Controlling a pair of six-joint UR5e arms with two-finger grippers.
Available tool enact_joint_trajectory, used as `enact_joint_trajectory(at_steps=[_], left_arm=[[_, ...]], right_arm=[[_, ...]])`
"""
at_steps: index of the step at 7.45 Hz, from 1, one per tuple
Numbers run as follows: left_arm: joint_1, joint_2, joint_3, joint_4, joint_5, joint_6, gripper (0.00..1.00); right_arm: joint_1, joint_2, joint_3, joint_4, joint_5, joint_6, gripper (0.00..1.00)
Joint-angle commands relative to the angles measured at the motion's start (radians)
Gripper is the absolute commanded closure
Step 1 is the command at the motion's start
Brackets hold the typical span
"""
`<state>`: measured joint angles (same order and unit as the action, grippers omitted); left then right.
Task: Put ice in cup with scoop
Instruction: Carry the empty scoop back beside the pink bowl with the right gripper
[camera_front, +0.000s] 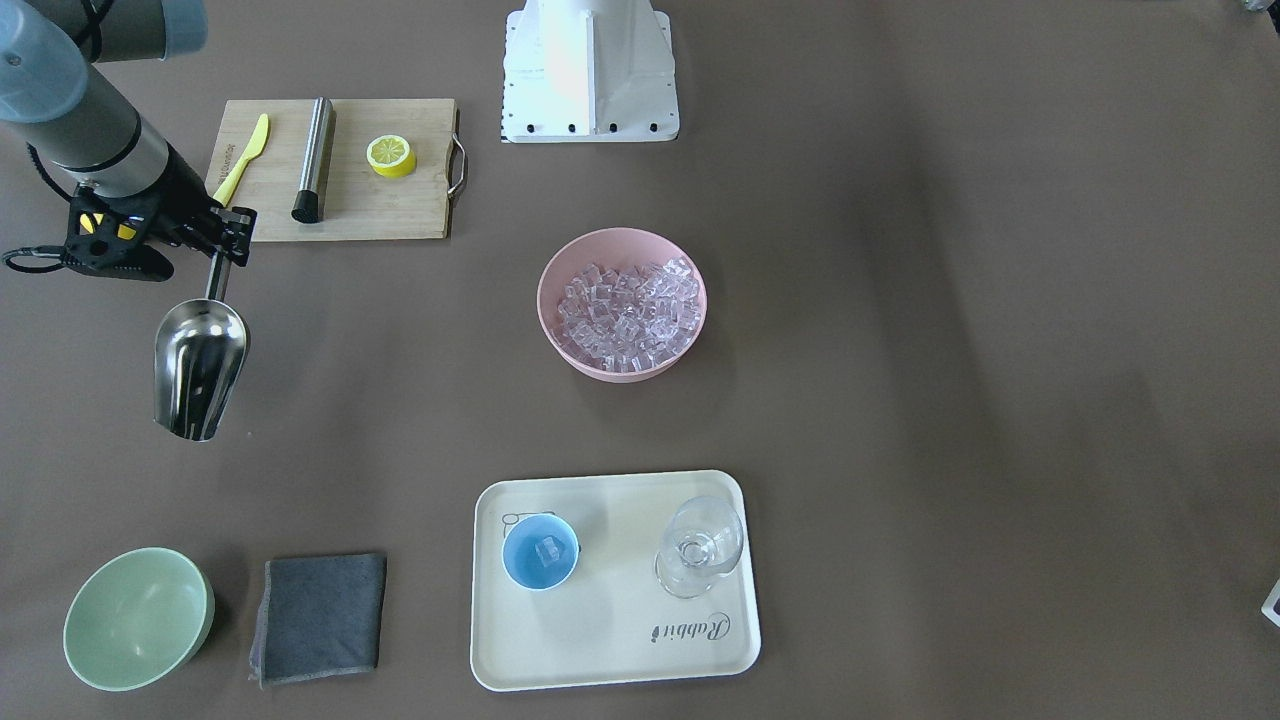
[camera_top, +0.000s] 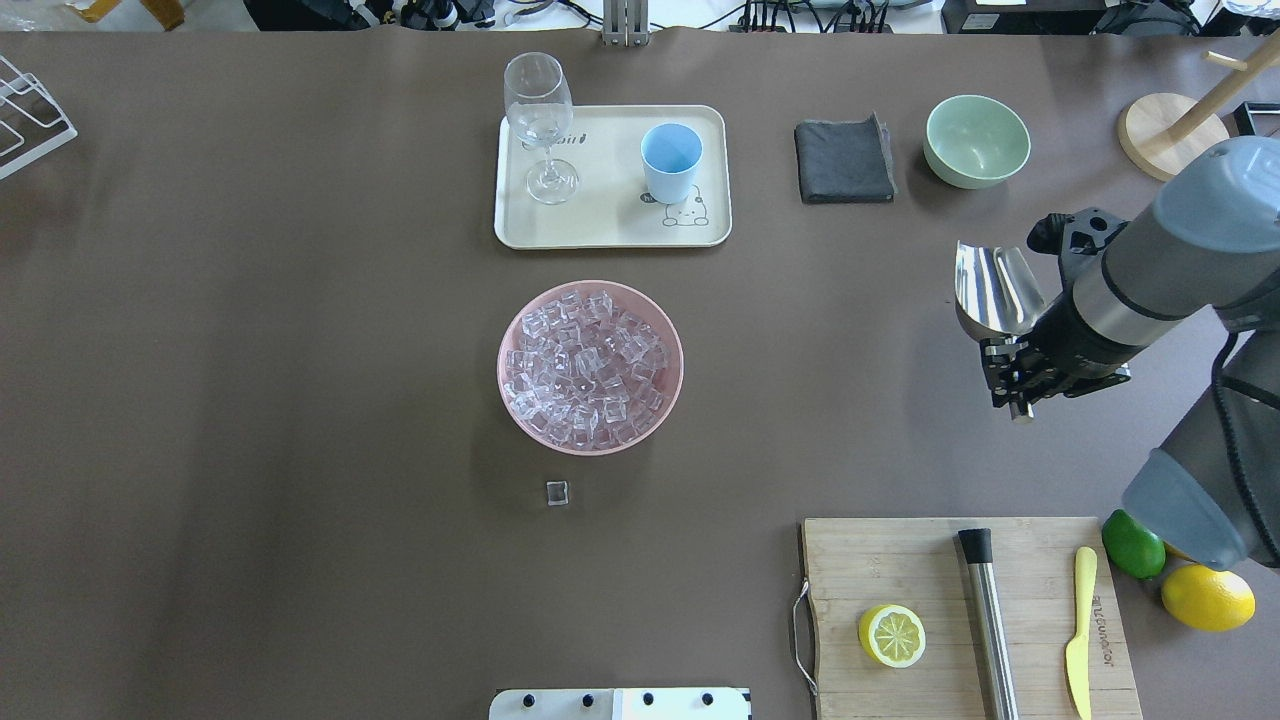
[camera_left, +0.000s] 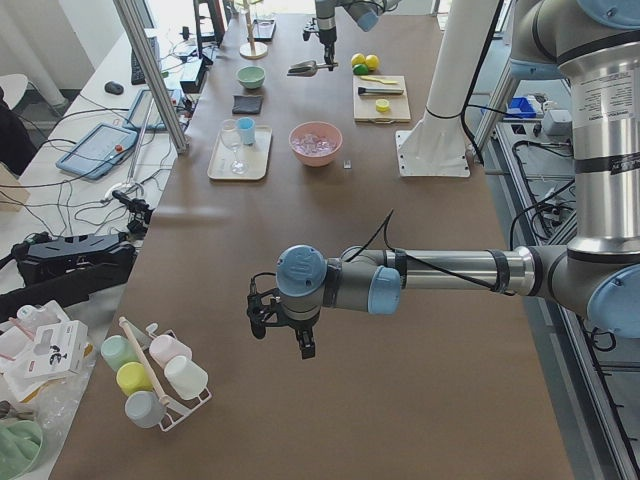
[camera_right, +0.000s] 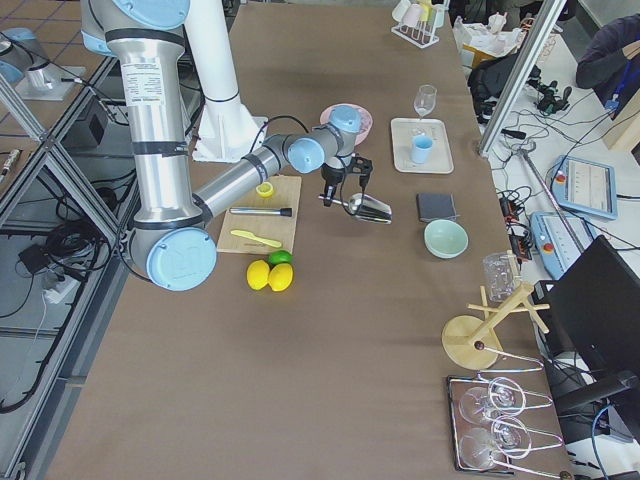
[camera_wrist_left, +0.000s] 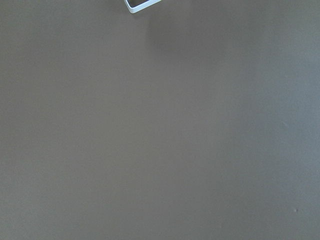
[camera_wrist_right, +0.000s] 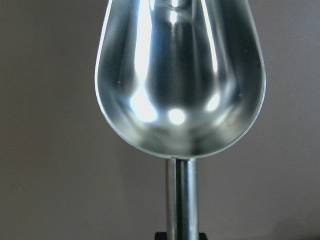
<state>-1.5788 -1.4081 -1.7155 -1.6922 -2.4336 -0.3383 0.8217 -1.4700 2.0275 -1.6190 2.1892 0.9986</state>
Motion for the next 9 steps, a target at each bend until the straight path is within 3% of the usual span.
enact_joint_trajectory(at_steps=[1, 4, 6, 9], left_arm=[[0.010, -0.005, 0.013, 0.006, 0.005, 0.141, 0.03], [0.014, -0.011, -0.013, 0.034, 0.005, 0.227, 0.03], [0.017, -0.011, -0.010, 0.035, 0.024, 0.353, 0.03], [0.014, -0.057, -0.013, 0.175, 0.044, 0.355, 0.03]], right_arm=[[-0.116, 0.080, -0.016, -0.027, -0.098, 0.031, 1.00], [-0.205, 0.070, -0.018, -0.015, -0.198, 0.025, 1.00], [-0.211, 0.063, -0.024, -0.013, -0.206, 0.031, 1.00], [-0.211, 0.063, -0.055, 0.036, -0.227, 0.032, 1.00]])
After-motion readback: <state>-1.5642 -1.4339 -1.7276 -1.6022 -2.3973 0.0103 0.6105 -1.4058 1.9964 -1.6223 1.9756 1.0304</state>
